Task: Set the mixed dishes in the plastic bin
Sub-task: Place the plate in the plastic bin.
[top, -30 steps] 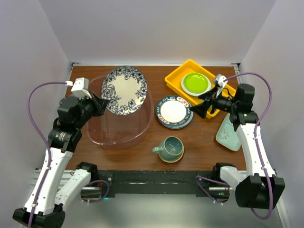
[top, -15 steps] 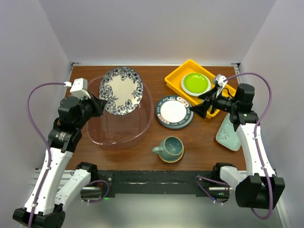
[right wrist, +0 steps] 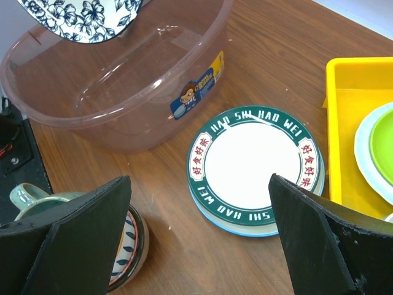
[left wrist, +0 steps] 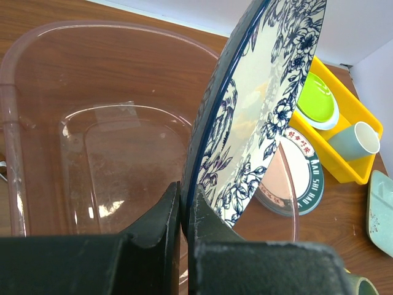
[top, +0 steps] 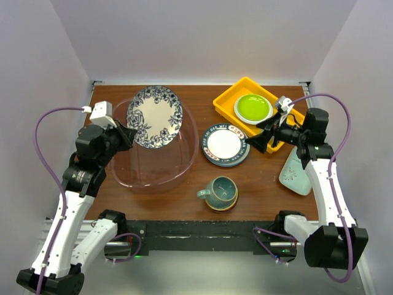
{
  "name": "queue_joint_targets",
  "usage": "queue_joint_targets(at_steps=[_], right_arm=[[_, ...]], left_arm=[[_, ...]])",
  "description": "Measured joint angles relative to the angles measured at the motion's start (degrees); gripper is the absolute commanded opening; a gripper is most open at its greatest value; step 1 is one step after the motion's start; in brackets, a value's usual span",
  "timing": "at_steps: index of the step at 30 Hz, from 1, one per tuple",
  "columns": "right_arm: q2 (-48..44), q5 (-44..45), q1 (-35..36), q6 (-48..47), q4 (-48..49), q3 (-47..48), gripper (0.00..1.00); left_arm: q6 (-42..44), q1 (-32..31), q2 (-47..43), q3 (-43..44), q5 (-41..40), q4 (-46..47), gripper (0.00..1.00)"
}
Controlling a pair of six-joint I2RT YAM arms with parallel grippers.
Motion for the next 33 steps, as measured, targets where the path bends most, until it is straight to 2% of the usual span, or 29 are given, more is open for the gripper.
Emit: queue_joint_targets(at_steps=[33], right_arm=[[0.6,0.2,0.0,-0.3,-0.1,0.0,0.98]], left_arm=[[0.0,0.0,1.2,-1.8,-0.7,-0.5,0.00]])
